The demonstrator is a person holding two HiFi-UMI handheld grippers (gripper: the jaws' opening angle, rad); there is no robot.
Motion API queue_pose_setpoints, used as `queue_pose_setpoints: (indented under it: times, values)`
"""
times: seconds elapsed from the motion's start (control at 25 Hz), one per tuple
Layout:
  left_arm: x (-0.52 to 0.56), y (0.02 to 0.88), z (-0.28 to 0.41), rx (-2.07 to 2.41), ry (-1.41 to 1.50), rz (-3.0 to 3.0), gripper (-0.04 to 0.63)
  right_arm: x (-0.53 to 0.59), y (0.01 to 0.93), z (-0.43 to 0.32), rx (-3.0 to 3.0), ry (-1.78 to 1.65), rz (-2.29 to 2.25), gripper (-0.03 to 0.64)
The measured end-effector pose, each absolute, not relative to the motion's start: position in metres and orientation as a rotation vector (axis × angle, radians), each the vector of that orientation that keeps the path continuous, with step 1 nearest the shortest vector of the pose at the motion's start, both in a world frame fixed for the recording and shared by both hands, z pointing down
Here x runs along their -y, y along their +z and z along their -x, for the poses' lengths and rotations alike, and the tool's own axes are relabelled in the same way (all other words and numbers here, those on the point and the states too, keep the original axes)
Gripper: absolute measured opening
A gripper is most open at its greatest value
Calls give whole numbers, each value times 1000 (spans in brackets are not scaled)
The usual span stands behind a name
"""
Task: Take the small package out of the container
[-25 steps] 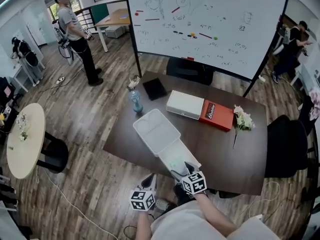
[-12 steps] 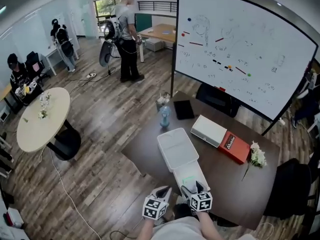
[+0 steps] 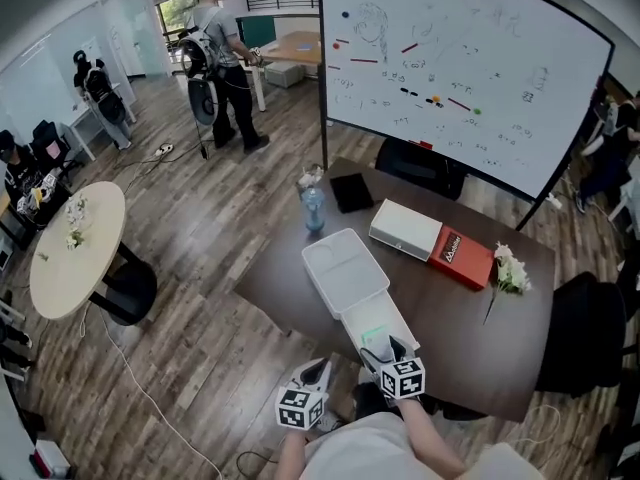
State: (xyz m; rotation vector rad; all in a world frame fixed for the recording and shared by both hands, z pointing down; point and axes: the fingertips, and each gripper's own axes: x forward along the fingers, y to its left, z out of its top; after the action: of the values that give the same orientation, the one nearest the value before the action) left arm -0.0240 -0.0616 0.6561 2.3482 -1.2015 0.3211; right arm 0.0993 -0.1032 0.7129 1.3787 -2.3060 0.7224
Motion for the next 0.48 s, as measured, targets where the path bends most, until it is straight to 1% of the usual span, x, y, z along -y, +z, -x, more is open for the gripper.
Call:
queue_pose_setpoints:
  times: [0.2,0.48]
  values:
    - [76,647,7,1191,259,-2361,8,109,702,-108,2304,667,-1386,350]
    - [68,655,-7,1121,313,-2392,8,98,705,-116,2293,716,-1430,350]
